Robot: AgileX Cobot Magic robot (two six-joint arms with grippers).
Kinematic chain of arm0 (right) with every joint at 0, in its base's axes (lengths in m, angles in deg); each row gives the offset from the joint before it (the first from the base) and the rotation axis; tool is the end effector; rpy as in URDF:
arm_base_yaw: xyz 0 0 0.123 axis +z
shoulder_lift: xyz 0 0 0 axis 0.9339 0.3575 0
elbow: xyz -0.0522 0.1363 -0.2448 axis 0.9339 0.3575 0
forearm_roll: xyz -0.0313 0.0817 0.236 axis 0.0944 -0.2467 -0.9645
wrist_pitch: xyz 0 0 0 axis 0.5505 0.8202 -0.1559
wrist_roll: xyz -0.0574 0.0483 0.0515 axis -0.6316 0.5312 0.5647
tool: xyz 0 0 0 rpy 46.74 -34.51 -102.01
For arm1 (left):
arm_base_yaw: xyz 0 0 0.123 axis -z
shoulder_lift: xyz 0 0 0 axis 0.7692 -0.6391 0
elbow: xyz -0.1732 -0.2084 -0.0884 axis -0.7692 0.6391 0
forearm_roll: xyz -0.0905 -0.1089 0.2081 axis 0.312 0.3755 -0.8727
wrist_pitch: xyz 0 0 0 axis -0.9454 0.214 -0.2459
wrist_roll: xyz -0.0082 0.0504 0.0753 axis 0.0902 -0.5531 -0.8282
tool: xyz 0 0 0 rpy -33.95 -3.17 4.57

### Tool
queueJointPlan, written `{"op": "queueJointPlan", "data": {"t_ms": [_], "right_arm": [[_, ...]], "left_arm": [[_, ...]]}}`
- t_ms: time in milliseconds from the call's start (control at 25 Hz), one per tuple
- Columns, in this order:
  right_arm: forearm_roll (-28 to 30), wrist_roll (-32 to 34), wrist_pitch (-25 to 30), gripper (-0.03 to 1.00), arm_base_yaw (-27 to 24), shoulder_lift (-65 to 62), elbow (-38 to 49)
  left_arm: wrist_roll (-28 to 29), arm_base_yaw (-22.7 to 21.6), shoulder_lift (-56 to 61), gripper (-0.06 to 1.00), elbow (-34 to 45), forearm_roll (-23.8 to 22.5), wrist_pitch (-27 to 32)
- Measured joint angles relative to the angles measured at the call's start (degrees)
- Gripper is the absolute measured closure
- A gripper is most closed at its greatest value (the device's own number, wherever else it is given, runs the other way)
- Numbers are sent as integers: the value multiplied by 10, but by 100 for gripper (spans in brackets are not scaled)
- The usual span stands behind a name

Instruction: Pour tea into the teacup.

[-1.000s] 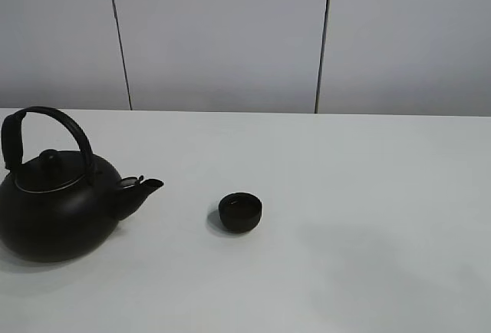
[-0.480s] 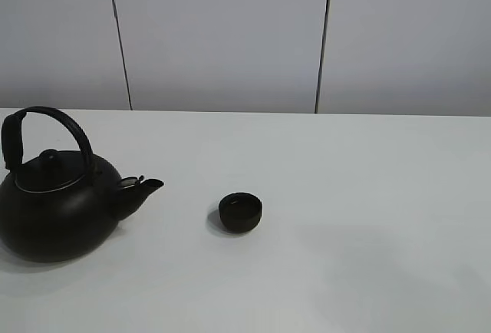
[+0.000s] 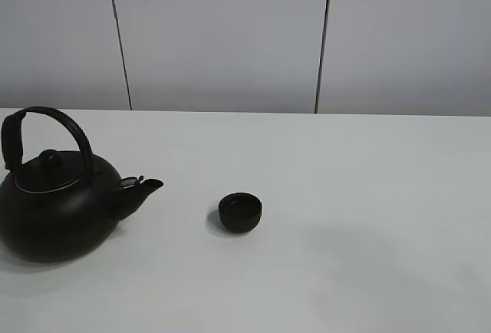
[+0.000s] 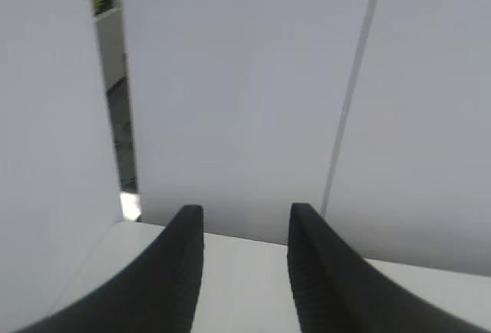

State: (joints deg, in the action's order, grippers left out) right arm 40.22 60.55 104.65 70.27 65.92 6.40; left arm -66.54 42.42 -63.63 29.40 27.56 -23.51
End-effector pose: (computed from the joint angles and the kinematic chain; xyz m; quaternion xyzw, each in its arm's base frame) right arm -0.0052 -0.0059 0.2674 0.0150 0.8609 -0.0166 0.5083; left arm 0.1046 0.0169 0.4452 -0.0656 0.7482 0.0500 0.6584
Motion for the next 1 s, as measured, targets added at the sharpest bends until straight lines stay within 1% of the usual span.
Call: {"op": "queueJointPlan", "data": {"t_ms": [120, 160, 200, 320, 440, 560, 640, 720, 840, 1000], "right_arm": [[0, 0, 0, 39, 0, 0, 0], [0, 0, 0, 39, 0, 0, 0], [0, 0, 0, 39, 0, 0, 0], [0, 0, 0, 39, 0, 0, 0], [0, 0, -1, 39, 0, 0, 0], [0, 0, -1, 39, 0, 0, 0], [0, 0, -1, 39, 0, 0, 0], [0, 0, -1, 39, 0, 0, 0], [0, 0, -1, 39, 1, 0, 0], [-1, 0, -1, 39, 2, 0, 0]], "left_arm": [[-83, 34, 92, 68, -19, 92, 108], [-107, 38, 124, 68, -21, 120, 147], [-123, 39, 155, 68, -21, 138, 186], [-137, 40, 245, 68, -4, 149, 267], [-132, 40, 329, 68, 52, 148, 324], [-115, 40, 387, 68, 132, 141, 345], [-112, 40, 387, 68, 183, 139, 352], [-112, 40, 387, 68, 220, 139, 344], [-112, 40, 387, 68, 259, 135, 312], [-112, 40, 387, 68, 301, 116, 306]]}}
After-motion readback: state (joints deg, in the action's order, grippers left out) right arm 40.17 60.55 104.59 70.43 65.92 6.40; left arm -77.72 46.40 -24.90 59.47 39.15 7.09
